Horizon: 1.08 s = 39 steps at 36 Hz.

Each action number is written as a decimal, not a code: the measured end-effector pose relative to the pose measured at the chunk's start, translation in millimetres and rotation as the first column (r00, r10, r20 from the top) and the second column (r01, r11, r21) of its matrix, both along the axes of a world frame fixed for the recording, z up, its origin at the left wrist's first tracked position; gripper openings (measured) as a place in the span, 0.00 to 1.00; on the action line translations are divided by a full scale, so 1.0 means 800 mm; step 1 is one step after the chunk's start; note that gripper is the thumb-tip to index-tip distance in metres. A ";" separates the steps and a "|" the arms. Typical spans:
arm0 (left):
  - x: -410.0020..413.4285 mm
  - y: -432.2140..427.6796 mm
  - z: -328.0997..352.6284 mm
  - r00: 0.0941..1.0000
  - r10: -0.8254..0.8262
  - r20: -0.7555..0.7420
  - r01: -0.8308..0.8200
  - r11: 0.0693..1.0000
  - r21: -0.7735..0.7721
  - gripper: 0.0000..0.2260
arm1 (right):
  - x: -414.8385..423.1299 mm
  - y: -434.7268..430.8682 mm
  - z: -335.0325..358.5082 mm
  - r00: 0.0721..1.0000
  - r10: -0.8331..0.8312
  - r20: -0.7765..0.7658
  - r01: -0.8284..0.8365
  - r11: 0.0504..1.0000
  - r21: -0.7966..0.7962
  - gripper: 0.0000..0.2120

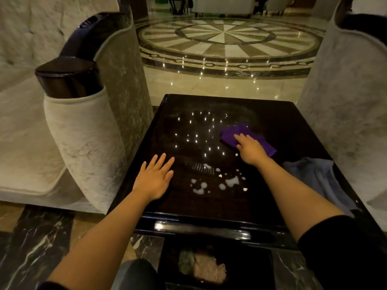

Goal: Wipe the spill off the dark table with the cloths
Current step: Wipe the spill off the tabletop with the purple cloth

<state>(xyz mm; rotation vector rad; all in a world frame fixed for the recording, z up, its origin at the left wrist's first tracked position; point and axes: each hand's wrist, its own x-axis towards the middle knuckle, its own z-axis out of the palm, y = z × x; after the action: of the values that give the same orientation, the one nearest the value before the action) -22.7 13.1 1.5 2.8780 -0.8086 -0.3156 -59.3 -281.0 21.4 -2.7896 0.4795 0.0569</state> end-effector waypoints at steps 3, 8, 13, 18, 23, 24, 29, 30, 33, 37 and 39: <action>-0.007 0.004 -0.001 1.000 0.004 0.006 -0.004 1.000 -0.006 0.22 | -0.005 0.025 0.001 0.998 0.055 0.012 -0.056 0.997 0.051 0.22; -0.016 0.008 -0.002 1.000 0.014 0.006 -0.014 0.999 -0.029 0.22 | -0.021 0.059 0.006 0.986 0.166 0.023 -0.167 0.983 0.081 0.21; -0.025 0.009 -0.001 1.000 0.016 -0.002 -0.016 0.999 -0.029 0.22 | -0.042 0.086 0.006 0.964 0.263 0.039 -0.266 0.957 0.112 0.20; -0.034 0.012 0.001 1.000 0.019 -0.001 -0.019 0.999 -0.038 0.22 | -0.067 0.107 0.000 0.941 0.328 0.079 -0.337 0.929 0.153 0.20; -0.039 0.011 0.002 1.000 0.020 0.007 -0.020 0.999 -0.038 0.22 | -0.099 0.128 -0.003 0.918 0.377 0.123 -0.394 0.903 0.172 0.19; -0.040 0.011 0.002 1.000 0.021 0.008 -0.021 0.999 -0.036 0.22 | -0.107 0.132 -0.003 0.914 0.385 0.129 -0.404 0.896 0.183 0.19; -0.041 0.011 0.005 1.000 0.017 0.016 -0.017 0.999 -0.035 0.22 | -0.148 0.148 -0.002 0.894 0.422 0.152 -0.446 0.873 0.200 0.18; -0.041 0.011 0.005 1.000 0.014 0.017 -0.014 0.999 -0.033 0.22 | -0.156 0.151 -0.001 0.891 0.427 0.156 -0.451 0.871 0.195 0.18; -0.042 0.011 0.006 1.000 0.008 0.016 -0.007 0.999 -0.032 0.22 | -0.178 0.158 0.000 0.886 0.429 0.175 -0.457 0.870 0.184 0.18; -0.041 0.011 0.007 1.000 0.004 0.015 -0.004 0.999 -0.033 0.22 | -0.205 0.166 -0.001 0.888 0.402 0.225 -0.444 0.877 0.184 0.18; -0.041 0.011 0.008 1.000 0.004 0.015 -0.004 1.000 -0.029 0.22 | -0.212 0.169 -0.002 0.886 0.408 0.220 -0.445 0.881 0.160 0.18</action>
<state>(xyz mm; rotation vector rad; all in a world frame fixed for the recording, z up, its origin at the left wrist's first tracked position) -55.4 21.9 7.9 2.8583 -0.8031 -0.2795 -228.9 -145.6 20.2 -2.6069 -0.1883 -0.0467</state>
